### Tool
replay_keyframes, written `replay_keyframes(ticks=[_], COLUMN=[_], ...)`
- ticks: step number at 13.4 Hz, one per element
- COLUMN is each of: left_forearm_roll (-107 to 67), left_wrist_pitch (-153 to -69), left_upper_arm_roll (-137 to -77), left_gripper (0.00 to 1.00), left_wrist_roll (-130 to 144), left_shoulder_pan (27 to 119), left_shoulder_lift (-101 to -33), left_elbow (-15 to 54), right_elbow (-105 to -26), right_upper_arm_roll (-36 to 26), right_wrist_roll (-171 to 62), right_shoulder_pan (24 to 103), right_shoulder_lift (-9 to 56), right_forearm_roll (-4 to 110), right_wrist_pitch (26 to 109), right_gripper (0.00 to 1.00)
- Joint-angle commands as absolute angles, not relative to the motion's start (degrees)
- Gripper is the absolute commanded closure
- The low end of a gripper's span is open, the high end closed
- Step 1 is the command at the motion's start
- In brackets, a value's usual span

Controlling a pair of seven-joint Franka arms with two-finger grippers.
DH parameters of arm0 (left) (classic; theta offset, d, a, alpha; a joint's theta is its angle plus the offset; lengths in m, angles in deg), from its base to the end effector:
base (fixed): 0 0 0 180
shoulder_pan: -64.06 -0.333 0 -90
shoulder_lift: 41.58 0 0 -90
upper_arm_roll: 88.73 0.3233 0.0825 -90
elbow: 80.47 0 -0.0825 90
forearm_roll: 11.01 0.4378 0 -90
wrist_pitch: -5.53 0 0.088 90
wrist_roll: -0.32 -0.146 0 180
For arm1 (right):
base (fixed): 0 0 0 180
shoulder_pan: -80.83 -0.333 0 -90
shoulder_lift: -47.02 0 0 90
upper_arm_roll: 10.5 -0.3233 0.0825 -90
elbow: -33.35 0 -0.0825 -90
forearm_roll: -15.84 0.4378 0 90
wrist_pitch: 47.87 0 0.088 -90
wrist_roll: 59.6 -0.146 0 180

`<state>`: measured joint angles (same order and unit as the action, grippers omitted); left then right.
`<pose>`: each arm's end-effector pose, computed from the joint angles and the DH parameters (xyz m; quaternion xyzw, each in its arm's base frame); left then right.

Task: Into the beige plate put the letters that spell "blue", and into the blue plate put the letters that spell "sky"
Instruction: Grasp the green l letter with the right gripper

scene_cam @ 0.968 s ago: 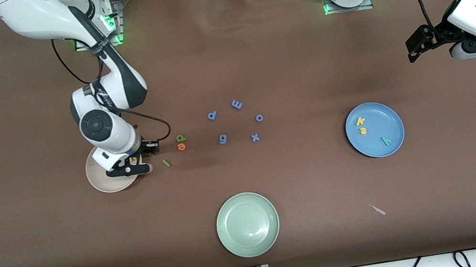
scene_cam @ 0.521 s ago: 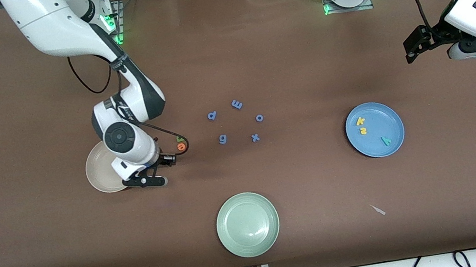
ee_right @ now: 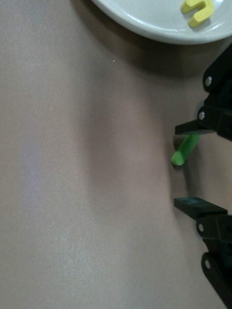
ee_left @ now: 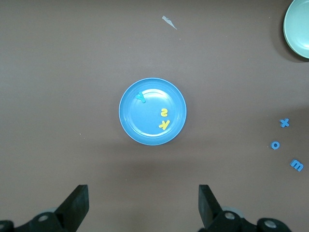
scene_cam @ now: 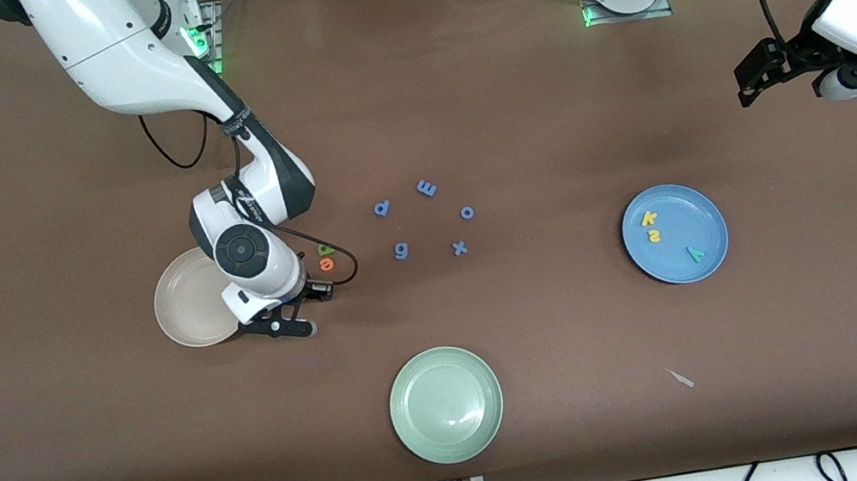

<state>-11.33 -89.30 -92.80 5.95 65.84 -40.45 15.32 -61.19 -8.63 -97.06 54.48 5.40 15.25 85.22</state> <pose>0.6043 -0.0630 0.5588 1.0000 -0.0017 0.0012 0.0022 0.6544 0.2986 0.1110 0.9939 -0.1056 -0.0153 0.0262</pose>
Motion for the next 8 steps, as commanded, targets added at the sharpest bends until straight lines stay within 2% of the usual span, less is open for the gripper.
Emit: replay_keyframes(ticks=[1, 8], left_forearm_roll=[-12.50, -12.50], left_wrist_pitch=[-88.42, -88.60], left_upper_arm_roll=[-92.59, -92.77], left_gripper=[0.00, 0.00], left_wrist_roll=[5.33, 6.12], left_shoulder_pan=[65.73, 65.73], left_shoulder_lift=[-39.64, -39.82], left_elbow=[15.07, 14.45], right_elbow=[-61.57, -63.16], right_upper_arm_roll=[-8.57, -8.39], right_wrist_roll=[-96.69, -96.60], right_shoulder_pan=[54.55, 54.64], right_shoulder_lift=[5.01, 5.28], right_forearm_roll=[15.57, 15.57], right_wrist_pitch=[85.28, 85.28], right_gripper=[0.39, 0.41])
